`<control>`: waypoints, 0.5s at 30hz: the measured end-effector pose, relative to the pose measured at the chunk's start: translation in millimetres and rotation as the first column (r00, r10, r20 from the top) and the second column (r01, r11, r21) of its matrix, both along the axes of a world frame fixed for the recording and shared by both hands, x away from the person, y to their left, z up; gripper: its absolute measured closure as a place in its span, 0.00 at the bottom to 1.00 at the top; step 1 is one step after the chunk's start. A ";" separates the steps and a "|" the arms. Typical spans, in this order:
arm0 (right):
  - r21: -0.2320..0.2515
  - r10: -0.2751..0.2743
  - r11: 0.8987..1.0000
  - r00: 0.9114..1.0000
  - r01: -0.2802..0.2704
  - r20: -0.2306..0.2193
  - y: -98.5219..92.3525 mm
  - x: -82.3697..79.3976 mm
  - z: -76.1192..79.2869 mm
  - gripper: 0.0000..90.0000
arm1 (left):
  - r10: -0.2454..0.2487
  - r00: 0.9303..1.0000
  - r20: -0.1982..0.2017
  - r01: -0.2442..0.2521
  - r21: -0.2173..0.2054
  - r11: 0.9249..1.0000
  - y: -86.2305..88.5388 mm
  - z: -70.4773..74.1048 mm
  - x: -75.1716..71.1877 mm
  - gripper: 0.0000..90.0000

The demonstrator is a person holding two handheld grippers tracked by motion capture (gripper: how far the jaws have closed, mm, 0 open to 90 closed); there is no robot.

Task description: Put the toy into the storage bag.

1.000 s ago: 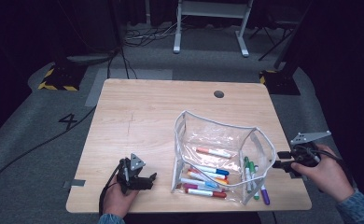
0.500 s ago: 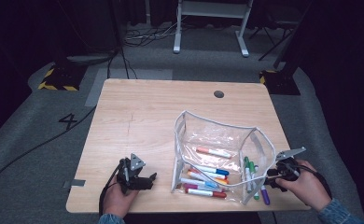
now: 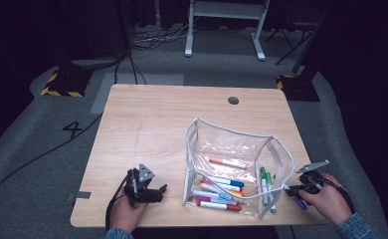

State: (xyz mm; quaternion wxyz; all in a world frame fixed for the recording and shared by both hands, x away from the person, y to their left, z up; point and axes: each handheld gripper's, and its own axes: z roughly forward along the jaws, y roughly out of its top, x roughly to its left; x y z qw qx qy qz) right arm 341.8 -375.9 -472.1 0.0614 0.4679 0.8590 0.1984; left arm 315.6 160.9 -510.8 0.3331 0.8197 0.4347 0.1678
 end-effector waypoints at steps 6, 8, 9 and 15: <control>0.059 -0.031 0.998 0.999 0.030 0.008 -10.7 0.4 2.8 0.86 | 0.002 1.000 0.004 -0.002 -0.002 1.000 -0.2 -0.4 0.0 0.15; 0.066 -0.032 0.997 0.999 0.032 0.012 -12.2 0.4 8.7 0.86 | 0.000 1.000 0.000 0.000 0.000 1.000 0.0 0.0 0.0 0.15; 0.067 -0.029 0.997 0.999 0.028 0.019 -12.6 0.5 12.4 0.86 | 0.000 1.000 0.000 0.000 0.000 1.000 0.0 0.0 0.0 0.15; 0.104 -0.009 0.995 1.000 0.006 0.028 -12.5 2.1 36.9 0.86 | 0.000 1.000 0.000 0.000 0.000 1.000 0.0 0.0 0.0 0.15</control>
